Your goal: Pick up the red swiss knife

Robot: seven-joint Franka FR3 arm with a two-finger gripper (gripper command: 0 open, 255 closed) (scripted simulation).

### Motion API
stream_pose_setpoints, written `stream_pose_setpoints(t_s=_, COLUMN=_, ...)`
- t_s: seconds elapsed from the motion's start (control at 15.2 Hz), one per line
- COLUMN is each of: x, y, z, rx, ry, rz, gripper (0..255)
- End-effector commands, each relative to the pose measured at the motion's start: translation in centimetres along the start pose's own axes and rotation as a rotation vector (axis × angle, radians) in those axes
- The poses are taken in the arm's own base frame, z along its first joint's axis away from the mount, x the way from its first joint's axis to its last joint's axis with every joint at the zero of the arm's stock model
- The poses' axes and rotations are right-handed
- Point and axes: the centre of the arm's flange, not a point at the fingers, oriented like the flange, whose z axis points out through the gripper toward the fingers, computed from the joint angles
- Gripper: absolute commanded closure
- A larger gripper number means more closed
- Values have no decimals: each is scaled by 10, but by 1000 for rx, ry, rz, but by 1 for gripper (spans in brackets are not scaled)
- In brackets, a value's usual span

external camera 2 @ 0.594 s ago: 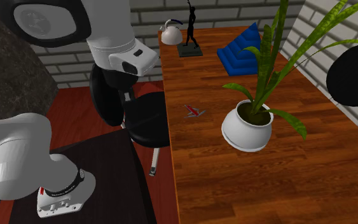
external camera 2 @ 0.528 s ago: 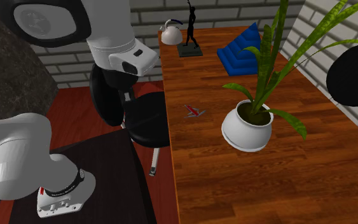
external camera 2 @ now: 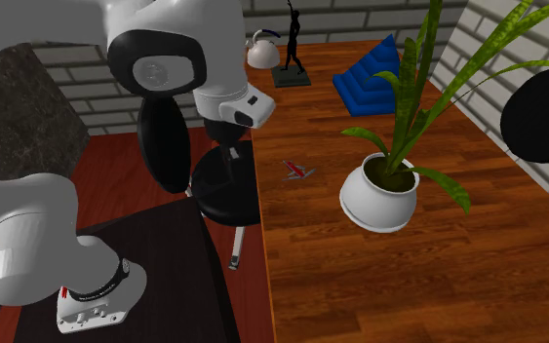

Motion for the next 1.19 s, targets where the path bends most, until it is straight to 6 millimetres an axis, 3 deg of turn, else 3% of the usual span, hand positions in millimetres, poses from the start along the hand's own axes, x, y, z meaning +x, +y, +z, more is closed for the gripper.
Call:
stream_pose_setpoints(t_s=0.0, x=15, y=-10, z=16, rx=0, ry=2, rz=-4, gripper=0)
stream_pose_setpoints(t_s=1.12, x=158, y=-98, z=166, rx=1, ry=0, rz=-38, gripper=0)
